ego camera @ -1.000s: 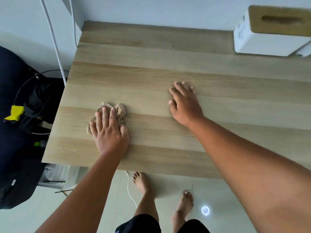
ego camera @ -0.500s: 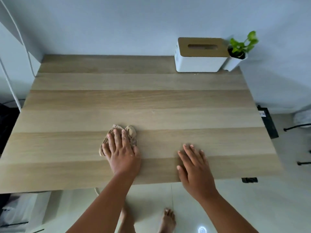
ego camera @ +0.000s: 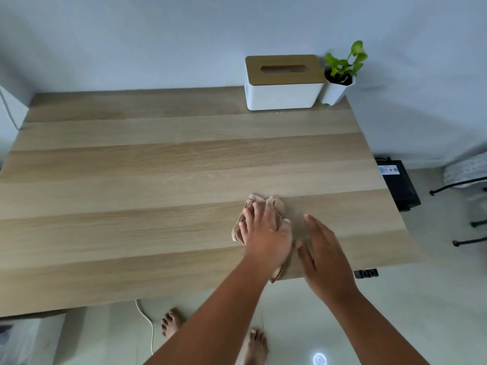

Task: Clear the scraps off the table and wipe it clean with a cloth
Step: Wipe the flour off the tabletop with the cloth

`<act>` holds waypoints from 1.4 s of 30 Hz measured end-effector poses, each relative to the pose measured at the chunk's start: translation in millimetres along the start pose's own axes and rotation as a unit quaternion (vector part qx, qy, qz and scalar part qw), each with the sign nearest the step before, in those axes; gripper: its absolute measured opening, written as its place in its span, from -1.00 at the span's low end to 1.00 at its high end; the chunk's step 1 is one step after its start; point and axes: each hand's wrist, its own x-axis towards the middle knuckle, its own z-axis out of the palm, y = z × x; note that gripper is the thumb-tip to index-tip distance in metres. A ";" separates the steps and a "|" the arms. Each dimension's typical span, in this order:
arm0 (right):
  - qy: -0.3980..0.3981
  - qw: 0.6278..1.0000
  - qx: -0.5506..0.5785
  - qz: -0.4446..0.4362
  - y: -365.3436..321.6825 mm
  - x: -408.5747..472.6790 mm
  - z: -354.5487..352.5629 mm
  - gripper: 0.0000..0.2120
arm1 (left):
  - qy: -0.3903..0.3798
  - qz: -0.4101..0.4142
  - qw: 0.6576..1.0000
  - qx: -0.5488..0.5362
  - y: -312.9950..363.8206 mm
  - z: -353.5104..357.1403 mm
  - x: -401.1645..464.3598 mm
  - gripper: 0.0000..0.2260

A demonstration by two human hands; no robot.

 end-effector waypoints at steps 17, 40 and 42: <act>-0.085 0.985 -0.148 -0.037 -57.9 38.3 79.5 -0.35 | 0.203 0.049 0.939 0.272 -118.4 -165.1 89.3 -0.45; -0.061 0.982 -0.177 0.016 -105.2 274.5 120.1 -0.30 | 0.240 0.080 0.902 0.349 -138.4 -152.5 103.3 -0.33; -0.073 0.985 -0.158 -0.007 -126.9 296.2 132.4 -0.30 | 0.242 0.085 0.900 0.352 -140.3 -153.2 104.7 -0.33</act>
